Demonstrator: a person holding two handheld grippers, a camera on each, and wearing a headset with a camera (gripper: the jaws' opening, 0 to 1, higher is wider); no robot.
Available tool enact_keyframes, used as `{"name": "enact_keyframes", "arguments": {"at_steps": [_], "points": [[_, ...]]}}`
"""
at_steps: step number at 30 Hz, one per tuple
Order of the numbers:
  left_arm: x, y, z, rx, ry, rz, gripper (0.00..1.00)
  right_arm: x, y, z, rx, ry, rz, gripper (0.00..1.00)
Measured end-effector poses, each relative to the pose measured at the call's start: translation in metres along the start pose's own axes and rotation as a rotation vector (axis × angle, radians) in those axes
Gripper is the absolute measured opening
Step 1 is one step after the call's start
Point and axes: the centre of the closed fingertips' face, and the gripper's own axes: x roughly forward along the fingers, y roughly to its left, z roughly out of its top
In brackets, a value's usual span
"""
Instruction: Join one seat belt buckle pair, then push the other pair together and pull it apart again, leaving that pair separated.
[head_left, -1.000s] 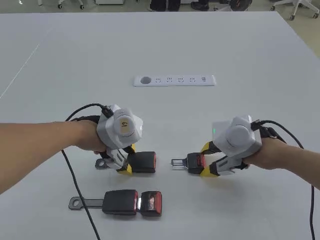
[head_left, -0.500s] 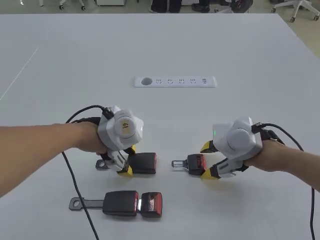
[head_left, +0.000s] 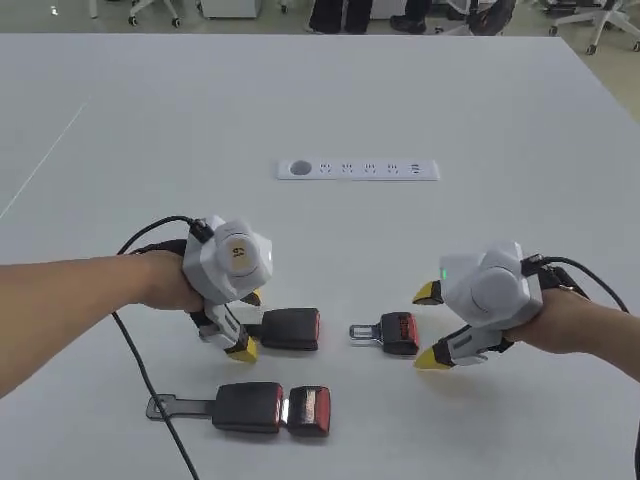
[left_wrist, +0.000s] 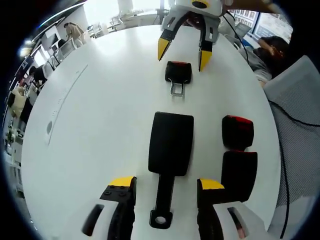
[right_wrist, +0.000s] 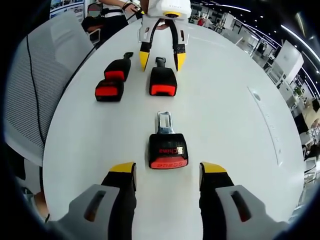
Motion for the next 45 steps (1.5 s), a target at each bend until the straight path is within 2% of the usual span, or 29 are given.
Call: {"name": "enact_keyframes", "arguments": {"at_steps": [3,9,11,16,18,21,27,29,30,32,35,36,39,45], "points": [[-0.003,0.003,-0.006,-0.009,-0.017,0.007,0.5,-0.004,0.003,0.002,0.004,-0.007,-0.002,0.51],[-0.02,-0.005,-0.009,-0.049,-0.065,0.02,0.51,-0.008,0.009,0.003,0.019,-0.013,-0.008,0.54],[-0.021,-0.003,-0.016,-0.066,-0.082,0.025,0.52,-0.011,0.011,0.004,0.028,-0.02,-0.014,0.54],[-0.031,-0.013,-0.02,-0.122,-0.135,0.047,0.54,-0.017,0.017,0.003,0.064,-0.043,-0.034,0.56],[-0.035,-0.015,-0.026,-0.133,-0.14,0.056,0.55,-0.02,0.02,0.004,0.084,-0.056,-0.044,0.57],[-0.043,-0.022,-0.03,-0.178,-0.188,0.074,0.57,-0.023,0.028,0.003,0.091,-0.072,-0.053,0.58],[-0.053,-0.029,-0.048,-0.245,-0.28,0.102,0.62,-0.031,0.037,0.001,0.143,-0.1,-0.083,0.61],[-0.06,-0.038,-0.047,-0.256,-0.31,0.119,0.62,-0.033,0.04,0.001,0.165,-0.114,-0.097,0.62],[-0.06,-0.039,-0.053,-0.263,-0.326,0.126,0.63,-0.034,0.042,0.002,0.176,-0.123,-0.104,0.63],[-0.064,-0.047,-0.055,-0.282,-0.357,0.138,0.65,-0.036,0.046,0.004,0.202,-0.142,-0.119,0.64],[-0.069,-0.053,-0.056,-0.304,-0.392,0.172,0.67,-0.04,0.051,0.006,0.247,-0.173,-0.149,0.66],[-0.073,-0.054,-0.055,-0.319,-0.423,0.206,0.68,-0.042,0.053,0.008,0.263,-0.195,-0.169,0.65],[-0.077,-0.058,-0.064,-0.372,-0.472,0.248,0.7,-0.045,0.06,0.01,0.303,-0.226,-0.194,0.68],[-0.077,-0.076,-0.072,-0.418,-0.532,0.32,0.76,-0.055,0.068,0.015,0.391,-0.297,-0.28,0.73]]}}
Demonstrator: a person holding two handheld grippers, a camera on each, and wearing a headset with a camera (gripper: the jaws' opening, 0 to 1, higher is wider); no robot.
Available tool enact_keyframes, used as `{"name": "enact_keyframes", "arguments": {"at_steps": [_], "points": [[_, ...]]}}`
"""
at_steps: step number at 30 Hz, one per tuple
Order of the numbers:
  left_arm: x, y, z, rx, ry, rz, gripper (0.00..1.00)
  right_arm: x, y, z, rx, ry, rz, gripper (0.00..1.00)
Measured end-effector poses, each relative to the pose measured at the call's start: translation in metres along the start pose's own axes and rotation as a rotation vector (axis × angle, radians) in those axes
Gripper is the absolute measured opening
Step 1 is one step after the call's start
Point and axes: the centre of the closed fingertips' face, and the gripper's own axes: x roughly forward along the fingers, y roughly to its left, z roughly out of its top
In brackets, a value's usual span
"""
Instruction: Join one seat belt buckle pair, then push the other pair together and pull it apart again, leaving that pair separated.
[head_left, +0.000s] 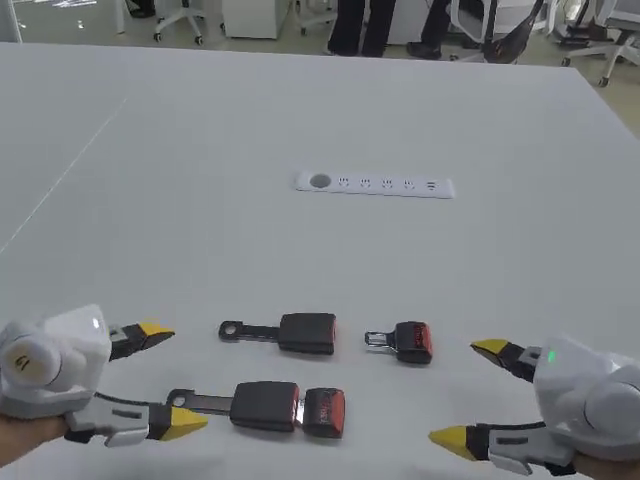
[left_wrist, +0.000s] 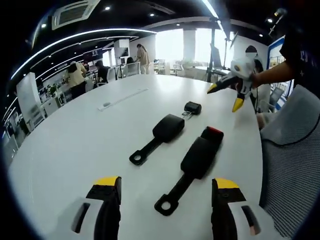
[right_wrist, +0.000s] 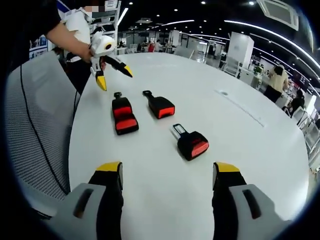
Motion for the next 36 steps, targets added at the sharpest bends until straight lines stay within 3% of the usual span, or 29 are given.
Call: {"name": "enact_keyframes", "arguments": {"at_steps": [4,8,9,10,12,13,16,18,19,20,21,22,25,28,36], "points": [[0.001,-0.007,-0.012,-0.01,-0.019,0.009,0.79,-0.004,0.006,0.004,0.039,-0.047,-0.027,0.8],[0.002,-0.011,-0.005,-0.039,-0.084,0.039,0.9,-0.005,0.009,0.005,0.054,-0.087,-0.052,0.91],[0.002,-0.021,0.007,-0.04,-0.095,0.051,0.92,-0.005,0.01,0.005,0.052,-0.098,-0.058,0.93],[0.002,-0.022,0.009,-0.037,-0.101,0.056,0.95,-0.004,0.012,0.005,0.055,-0.105,-0.06,0.96],[0.002,-0.015,0.005,-0.032,-0.121,0.068,0.96,-0.004,0.013,0.006,0.075,-0.115,-0.068,0.98],[0.0,-0.025,0.018,-0.034,-0.131,0.07,0.98,-0.004,0.013,0.006,0.077,-0.12,-0.072,1.0],[-0.002,-0.018,0.015,-0.048,-0.15,0.088,1.0,-0.005,0.014,0.006,0.068,-0.14,-0.085,0.99],[-0.006,-0.02,0.024,-0.053,-0.172,0.105,1.0,-0.006,0.015,0.006,0.067,-0.148,-0.082,1.0],[-0.006,-0.005,0.007,-0.056,-0.178,0.108,1.0,-0.006,0.016,0.006,0.062,-0.152,-0.082,1.0],[-0.007,-0.01,0.013,-0.053,-0.183,0.11,1.0,-0.006,0.018,0.007,0.055,-0.16,-0.079,1.0],[-0.009,-0.021,0.027,-0.049,-0.188,0.11,1.0,-0.006,0.019,0.007,0.06,-0.162,-0.076,1.0],[-0.008,-0.023,0.029,-0.045,-0.19,0.108,1.0,-0.006,0.02,0.007,0.065,-0.164,-0.072,1.0],[-0.007,-0.017,0.02,-0.046,-0.179,0.108,1.0,-0.004,0.023,0.006,0.052,-0.158,-0.063,1.0],[-0.007,-0.022,0.026,-0.049,-0.175,0.106,1.0,-0.003,0.025,0.005,0.042,-0.148,-0.058,1.0],[-0.008,-0.015,0.022,-0.042,-0.178,0.111,1.0,-0.003,0.025,0.004,0.027,-0.144,-0.058,1.0]]}}
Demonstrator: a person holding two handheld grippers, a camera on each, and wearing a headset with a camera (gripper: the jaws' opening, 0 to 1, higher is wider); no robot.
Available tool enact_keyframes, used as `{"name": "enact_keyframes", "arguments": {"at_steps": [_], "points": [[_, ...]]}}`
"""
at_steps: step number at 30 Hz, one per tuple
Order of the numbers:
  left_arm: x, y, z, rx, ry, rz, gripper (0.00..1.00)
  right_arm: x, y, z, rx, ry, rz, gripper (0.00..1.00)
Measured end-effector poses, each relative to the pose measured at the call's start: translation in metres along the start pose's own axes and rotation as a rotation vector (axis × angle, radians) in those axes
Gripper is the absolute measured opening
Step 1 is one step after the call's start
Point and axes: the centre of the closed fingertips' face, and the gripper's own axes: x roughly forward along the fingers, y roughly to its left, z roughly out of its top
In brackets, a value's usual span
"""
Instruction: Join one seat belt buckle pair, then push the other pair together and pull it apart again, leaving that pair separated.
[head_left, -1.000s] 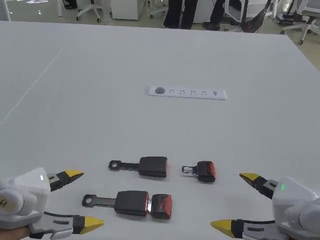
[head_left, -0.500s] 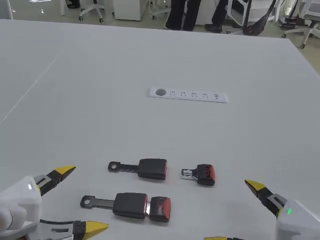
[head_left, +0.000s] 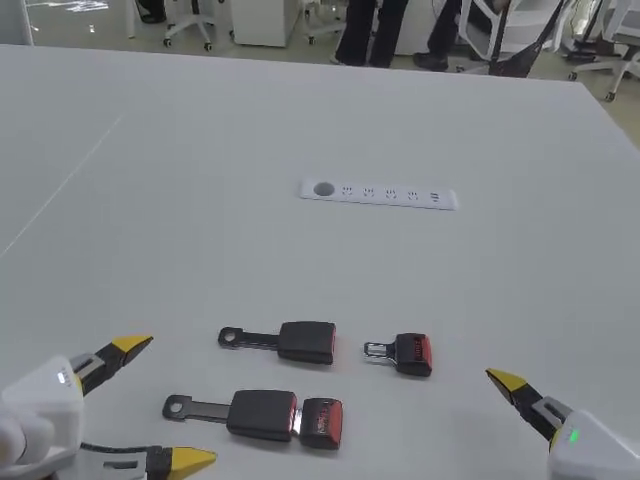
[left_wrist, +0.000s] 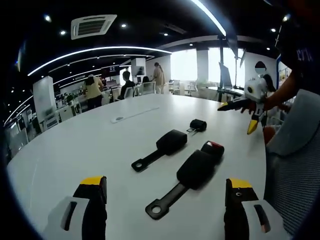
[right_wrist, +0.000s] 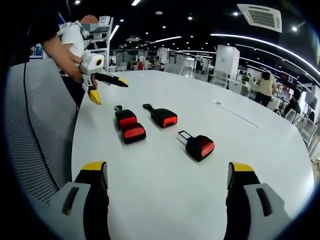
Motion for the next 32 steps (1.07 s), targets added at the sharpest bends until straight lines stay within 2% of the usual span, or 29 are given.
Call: {"name": "enact_keyframes", "arguments": {"at_steps": [8,19,25,32], "points": [[-0.001,-0.002,0.0,0.004,-0.003,-0.004,1.0,0.0,0.001,0.002,-0.006,-0.005,-0.008,1.0],[-0.002,-0.003,-0.002,0.013,0.003,-0.011,1.0,0.0,0.001,-0.004,-0.008,0.002,-0.006,1.0],[-0.001,0.006,-0.011,0.019,0.005,-0.014,1.0,0.0,-0.002,-0.006,-0.01,0.006,-0.008,1.0],[-0.002,0.009,-0.015,0.021,0.007,-0.014,1.0,0.0,-0.002,-0.007,-0.012,0.007,-0.009,1.0]]}}
